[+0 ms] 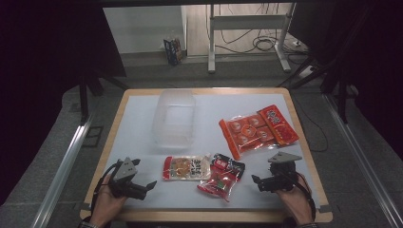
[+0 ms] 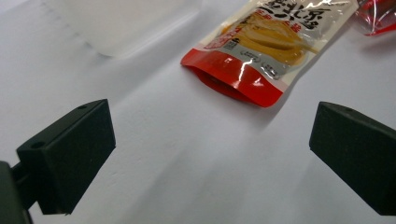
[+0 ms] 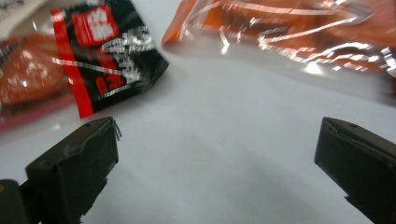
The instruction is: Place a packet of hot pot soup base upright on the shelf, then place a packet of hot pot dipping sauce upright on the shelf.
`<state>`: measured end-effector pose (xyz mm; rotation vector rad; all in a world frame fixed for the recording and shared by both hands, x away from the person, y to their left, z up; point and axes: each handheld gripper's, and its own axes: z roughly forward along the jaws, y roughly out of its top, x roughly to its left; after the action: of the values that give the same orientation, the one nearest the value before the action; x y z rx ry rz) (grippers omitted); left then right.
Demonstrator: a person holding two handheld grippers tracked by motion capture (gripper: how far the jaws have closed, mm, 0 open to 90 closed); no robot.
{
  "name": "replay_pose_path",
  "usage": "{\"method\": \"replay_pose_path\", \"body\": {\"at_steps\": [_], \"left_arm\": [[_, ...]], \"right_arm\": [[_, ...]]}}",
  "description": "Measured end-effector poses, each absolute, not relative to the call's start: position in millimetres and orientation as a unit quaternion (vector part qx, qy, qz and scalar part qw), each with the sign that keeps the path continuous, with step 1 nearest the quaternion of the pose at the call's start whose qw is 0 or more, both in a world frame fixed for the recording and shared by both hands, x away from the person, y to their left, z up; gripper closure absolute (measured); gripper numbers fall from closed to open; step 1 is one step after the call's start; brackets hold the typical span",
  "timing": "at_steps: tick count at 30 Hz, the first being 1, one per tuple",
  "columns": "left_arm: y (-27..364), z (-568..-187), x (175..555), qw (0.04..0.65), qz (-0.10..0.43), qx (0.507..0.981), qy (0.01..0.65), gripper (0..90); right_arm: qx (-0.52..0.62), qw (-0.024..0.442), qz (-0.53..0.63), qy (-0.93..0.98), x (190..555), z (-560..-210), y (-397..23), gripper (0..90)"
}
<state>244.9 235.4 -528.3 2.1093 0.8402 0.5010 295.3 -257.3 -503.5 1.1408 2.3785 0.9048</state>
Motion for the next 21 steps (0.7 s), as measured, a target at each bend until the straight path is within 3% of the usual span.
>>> {"method": "replay_pose_path", "body": {"at_steps": [21], "left_arm": [[226.1, -531.1, 242.7, 0.372, 0.210, 0.854, 0.298, 0.0]], "right_arm": [[0.391, 0.166, 0.324, 0.845, 297.5, -506.0, -255.8, 0.0]]}}
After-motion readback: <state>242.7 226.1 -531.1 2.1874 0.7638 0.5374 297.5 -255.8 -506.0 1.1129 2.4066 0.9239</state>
